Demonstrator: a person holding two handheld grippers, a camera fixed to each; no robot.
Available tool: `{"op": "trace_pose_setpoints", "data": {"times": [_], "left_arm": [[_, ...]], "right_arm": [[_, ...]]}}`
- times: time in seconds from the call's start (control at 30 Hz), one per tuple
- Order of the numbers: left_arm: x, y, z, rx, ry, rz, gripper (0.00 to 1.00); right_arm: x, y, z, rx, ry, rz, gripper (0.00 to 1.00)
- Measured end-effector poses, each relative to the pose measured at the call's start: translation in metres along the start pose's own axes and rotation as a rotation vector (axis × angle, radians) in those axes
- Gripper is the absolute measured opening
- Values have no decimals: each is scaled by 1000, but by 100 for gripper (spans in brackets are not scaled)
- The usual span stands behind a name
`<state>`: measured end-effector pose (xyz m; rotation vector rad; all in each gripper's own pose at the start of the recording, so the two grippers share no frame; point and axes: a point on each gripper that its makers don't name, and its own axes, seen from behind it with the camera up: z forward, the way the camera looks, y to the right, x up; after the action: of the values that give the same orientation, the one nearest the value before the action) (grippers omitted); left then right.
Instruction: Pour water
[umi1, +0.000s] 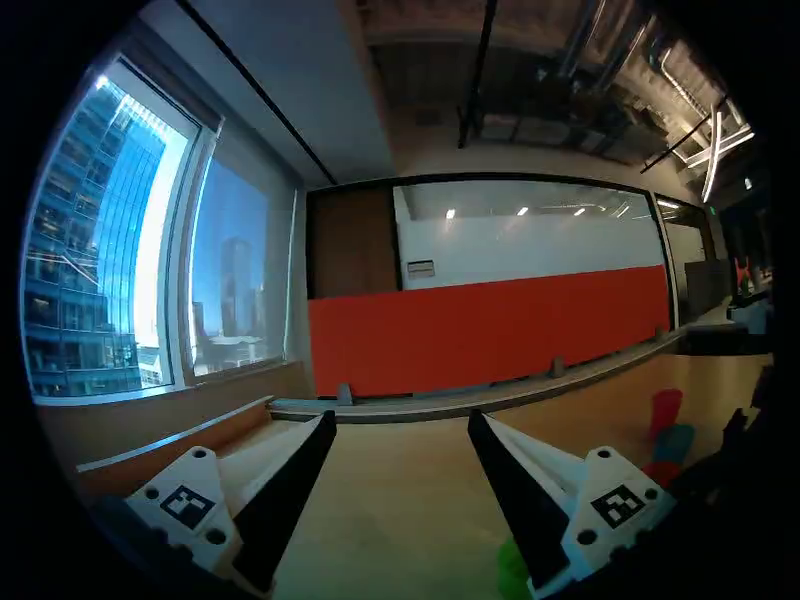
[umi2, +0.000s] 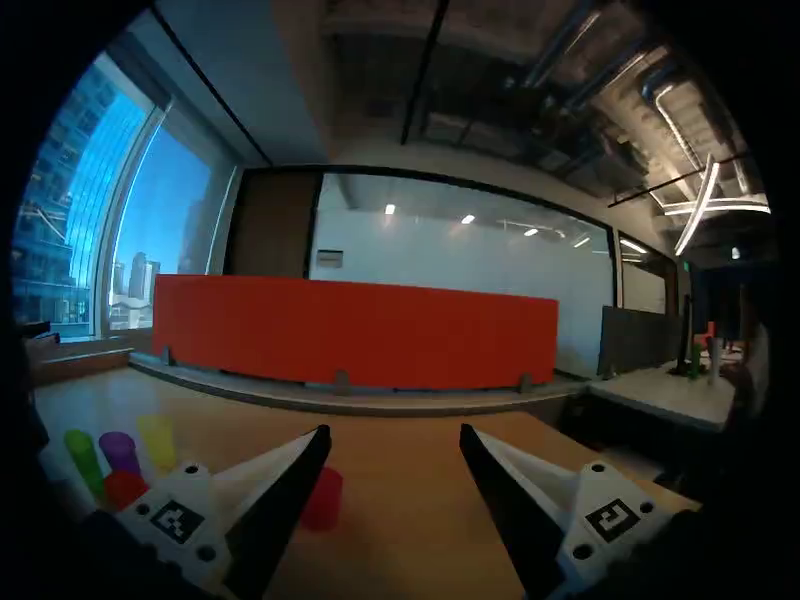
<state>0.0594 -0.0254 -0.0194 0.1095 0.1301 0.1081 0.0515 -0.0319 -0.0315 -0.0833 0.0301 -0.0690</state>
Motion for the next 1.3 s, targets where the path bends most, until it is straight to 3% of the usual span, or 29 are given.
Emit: {"op": "trace_pose_setpoints", "data": {"times": [0.7,1.3], "left_arm": [[-55,13,1,6,-63,-57,98],[-77,26,2,-15,-92,-81,98]], "right_arm": [[4,-22,4,24,-16,-40,100],[3,-20,1,26,-16,-37,100]]}}
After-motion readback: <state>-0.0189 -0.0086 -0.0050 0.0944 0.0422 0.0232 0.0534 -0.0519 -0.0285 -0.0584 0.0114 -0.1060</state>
